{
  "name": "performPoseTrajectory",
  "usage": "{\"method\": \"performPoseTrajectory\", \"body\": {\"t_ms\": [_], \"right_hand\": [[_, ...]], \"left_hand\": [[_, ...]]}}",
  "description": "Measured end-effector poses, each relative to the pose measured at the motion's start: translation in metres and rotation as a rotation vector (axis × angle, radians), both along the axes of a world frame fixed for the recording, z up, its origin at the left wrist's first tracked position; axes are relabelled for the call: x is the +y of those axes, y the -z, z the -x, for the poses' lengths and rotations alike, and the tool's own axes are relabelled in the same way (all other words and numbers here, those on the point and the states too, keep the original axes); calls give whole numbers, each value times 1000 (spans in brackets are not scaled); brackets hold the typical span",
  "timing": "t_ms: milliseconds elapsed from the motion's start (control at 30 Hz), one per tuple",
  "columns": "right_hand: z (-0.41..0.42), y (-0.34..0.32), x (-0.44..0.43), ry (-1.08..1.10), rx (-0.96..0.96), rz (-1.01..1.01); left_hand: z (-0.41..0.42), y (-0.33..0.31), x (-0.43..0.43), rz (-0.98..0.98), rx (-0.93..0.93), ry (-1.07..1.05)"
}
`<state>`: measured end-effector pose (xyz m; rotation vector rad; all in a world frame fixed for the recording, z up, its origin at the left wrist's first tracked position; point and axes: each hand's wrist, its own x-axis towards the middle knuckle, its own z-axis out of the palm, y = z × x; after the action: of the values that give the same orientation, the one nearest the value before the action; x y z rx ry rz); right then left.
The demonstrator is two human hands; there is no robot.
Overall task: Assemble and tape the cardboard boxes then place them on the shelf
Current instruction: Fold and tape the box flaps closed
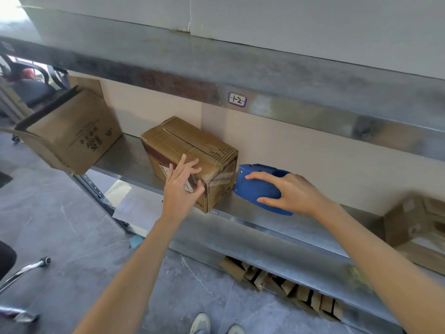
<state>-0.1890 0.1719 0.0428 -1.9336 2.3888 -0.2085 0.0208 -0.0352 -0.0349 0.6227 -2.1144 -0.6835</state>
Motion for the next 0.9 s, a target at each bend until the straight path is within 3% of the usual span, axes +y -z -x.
{"method": "performPoseTrajectory", "body": {"t_ms": [367, 900], "right_hand": [[-1, 8, -4, 35, -16, 19], [-3, 9, -6, 47, -41, 5]], "left_hand": [[12, 1, 0, 50, -9, -124], [12, -1, -11, 141, 5, -113]]}}
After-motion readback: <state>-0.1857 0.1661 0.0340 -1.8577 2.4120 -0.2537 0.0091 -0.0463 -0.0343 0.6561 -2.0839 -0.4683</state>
